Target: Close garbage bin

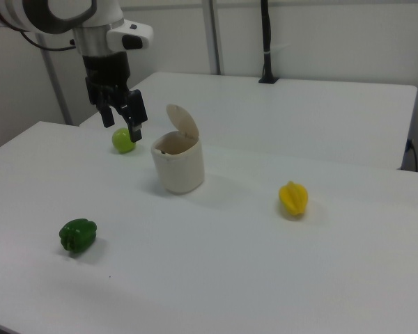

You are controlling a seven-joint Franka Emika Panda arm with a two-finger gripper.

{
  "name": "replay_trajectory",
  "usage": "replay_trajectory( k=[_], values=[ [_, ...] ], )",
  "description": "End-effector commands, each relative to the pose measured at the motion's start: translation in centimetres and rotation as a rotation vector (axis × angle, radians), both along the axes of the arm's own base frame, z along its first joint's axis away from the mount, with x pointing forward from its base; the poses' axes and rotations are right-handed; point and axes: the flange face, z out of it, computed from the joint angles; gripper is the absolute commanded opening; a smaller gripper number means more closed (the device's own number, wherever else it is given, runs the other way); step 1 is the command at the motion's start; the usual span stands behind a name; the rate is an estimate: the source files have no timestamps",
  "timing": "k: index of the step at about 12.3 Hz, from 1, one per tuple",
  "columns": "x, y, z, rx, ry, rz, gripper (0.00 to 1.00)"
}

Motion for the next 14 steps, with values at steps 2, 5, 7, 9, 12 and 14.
replay_trajectory(
  k=[2, 5, 7, 9, 12, 14],
  values=[
    [-1.3, -0.3, 0.8, 0.011, 0.026, -0.006, 1.00],
    [-1.6, -0.8, 0.7, 0.012, 0.045, -0.018, 1.00],
    [-2.5, -0.5, 0.5, 0.020, 0.115, -0.002, 1.00],
    [-2.7, -0.5, 0.3, 0.022, 0.131, 0.004, 1.00],
    [-2.6, -0.7, 0.3, 0.028, 0.124, 0.000, 1.00],
    [-2.2, 0.2, 0.0, 0.057, 0.122, 0.008, 1.00]
  ],
)
